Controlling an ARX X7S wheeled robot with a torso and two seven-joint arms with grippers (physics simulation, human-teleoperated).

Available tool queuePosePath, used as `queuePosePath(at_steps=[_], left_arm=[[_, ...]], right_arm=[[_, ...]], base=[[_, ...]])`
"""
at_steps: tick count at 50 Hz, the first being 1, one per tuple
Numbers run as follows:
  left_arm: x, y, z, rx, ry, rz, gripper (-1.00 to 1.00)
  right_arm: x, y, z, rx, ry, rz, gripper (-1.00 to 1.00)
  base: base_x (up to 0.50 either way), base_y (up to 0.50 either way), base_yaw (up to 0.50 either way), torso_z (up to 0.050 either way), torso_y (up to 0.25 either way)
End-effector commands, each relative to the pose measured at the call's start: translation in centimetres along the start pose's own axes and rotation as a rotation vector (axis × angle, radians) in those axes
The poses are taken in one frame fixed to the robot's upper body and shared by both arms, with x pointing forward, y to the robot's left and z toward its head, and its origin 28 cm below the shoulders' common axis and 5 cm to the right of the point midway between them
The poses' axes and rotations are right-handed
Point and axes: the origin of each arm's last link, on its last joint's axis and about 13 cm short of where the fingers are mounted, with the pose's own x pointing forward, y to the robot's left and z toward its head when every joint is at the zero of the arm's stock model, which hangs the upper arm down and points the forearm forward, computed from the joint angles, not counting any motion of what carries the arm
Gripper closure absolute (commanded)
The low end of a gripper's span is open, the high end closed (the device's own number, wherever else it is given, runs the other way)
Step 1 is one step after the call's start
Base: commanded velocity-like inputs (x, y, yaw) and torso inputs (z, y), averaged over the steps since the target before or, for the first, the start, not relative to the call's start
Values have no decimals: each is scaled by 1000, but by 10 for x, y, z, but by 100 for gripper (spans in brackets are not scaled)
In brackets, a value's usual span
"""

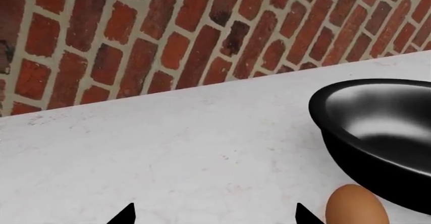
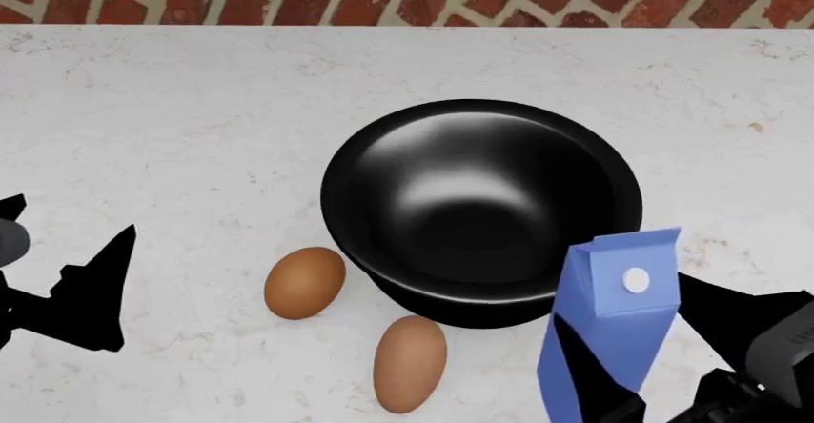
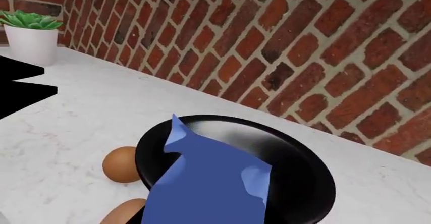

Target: Place the eggs and milk next to the bowl.

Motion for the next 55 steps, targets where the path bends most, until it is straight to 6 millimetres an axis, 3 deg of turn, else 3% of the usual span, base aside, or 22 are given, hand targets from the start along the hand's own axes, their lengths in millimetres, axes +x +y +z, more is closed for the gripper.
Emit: queuePosePath(at_steps=[1,55], left_arm=[[-1,1,1,3,-3,3,-100],[-2,0,2,13,1,3,-100]], right_arm=[[0,-1,-7,-20,-6,7,100],[8,-1,-37,35,4,19,100]], base=[[0,0,0,0,0],[0,0,0,0,0]])
